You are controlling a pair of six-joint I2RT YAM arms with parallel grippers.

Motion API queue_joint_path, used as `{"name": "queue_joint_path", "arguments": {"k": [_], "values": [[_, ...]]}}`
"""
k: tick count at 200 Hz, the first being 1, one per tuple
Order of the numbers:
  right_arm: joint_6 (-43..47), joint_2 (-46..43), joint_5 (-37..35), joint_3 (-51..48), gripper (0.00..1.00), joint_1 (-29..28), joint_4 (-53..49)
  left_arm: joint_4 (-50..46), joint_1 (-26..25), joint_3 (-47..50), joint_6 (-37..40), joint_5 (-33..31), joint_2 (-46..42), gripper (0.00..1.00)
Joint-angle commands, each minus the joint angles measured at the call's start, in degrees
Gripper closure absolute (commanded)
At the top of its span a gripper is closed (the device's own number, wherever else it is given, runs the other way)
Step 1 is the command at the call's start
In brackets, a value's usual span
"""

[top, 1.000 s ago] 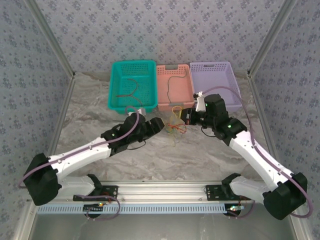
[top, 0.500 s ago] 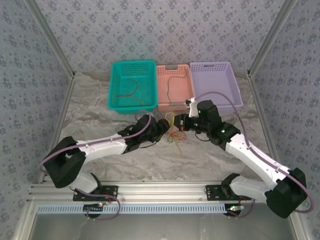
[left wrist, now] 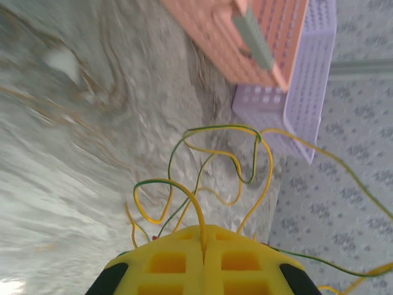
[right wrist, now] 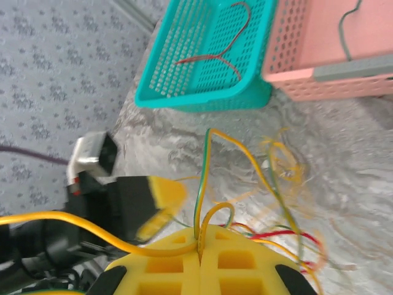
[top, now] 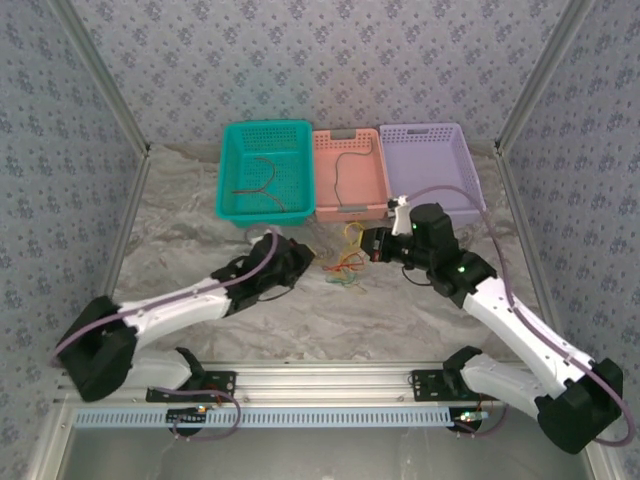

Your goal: Untangle the cables

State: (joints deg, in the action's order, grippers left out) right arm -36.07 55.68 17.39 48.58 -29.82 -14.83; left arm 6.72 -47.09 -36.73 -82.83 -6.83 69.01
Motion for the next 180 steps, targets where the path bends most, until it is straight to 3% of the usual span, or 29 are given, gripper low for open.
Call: {"name": "queue_joint_path", "arguments": {"k": [1, 38, 82, 119, 153, 169, 180], "values": [[1.1, -2.0, 0.8, -0.1, 1.00, 3.1, -1.9, -8.3, 2.9, 3.0, 3.2, -3.6, -6.8, 1.00], [1.6, -2.0, 0.8, 0.1, 1.00, 5.1, -3.0, -15.7, 6.3, 4.1, 6.2, -4.3, -15.8, 1.00], [2.4, -2.8, -7.2, 0.7, 1.00, 8.8, -11.5, -28.6, 10.7, 0.6, 12.2, -8.6, -24.4, 1.00], [2.2, -4.0, -9.9, -0.3, 1.00, 13.7, -15.0, -39.0, 15.0, -2.9, 17.1, -12.3, -30.3, 1.00], [2.7, -1.9, -6.3, -1.2, 1.00, 15.1, -14.2, -37.2, 16.5, -5.0, 23.0, -10.3, -32.4, 1.00], [2.8, 0.7, -5.9, -1.2, 0.89, 14.5, -14.7, -33.5, 16.5, -6.2, 25.4, -6.7, -30.7, 1.00], [2.5, 1.1, -6.8, -2.0, 0.75, 14.2, -14.7, -31.3, 16.6, -7.6, 27.1, -3.9, -28.9, 1.00]]}}
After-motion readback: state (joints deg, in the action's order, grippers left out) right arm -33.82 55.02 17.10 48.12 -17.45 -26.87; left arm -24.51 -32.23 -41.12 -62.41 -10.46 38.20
